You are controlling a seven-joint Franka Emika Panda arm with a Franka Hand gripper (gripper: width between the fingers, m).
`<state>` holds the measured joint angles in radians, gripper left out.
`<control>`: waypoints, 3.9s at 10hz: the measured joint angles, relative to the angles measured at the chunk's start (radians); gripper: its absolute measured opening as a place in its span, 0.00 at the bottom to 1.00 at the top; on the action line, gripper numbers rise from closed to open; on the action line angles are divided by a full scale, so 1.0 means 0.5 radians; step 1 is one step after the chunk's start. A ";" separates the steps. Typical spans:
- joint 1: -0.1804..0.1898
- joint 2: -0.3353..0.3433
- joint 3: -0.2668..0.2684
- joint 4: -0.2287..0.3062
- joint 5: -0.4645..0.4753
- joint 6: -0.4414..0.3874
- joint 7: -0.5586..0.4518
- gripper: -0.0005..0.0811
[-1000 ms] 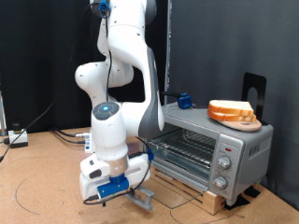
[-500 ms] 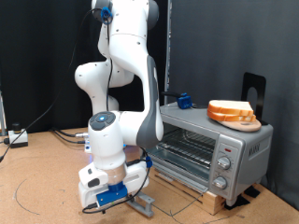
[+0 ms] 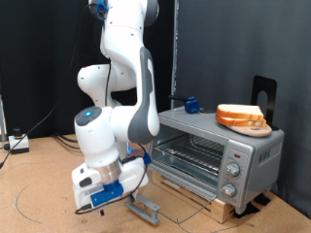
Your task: Make a piece of toast with the oven
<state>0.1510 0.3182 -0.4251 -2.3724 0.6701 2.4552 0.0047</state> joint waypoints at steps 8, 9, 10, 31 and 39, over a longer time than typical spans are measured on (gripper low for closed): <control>-0.066 -0.365 -0.075 0.007 0.045 -0.720 -0.318 0.99; -0.090 -0.421 -0.091 0.025 0.032 -0.891 -0.355 0.99; -0.111 -0.468 -0.109 0.051 -0.018 -1.071 -0.387 0.99; -0.025 -1.496 0.163 -0.107 -0.136 -1.636 -1.780 0.99; 0.032 -1.921 0.344 -0.267 -0.056 -1.594 -1.955 0.99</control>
<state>0.1672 -0.6422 -0.2531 -2.5056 0.6421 1.6581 -0.9726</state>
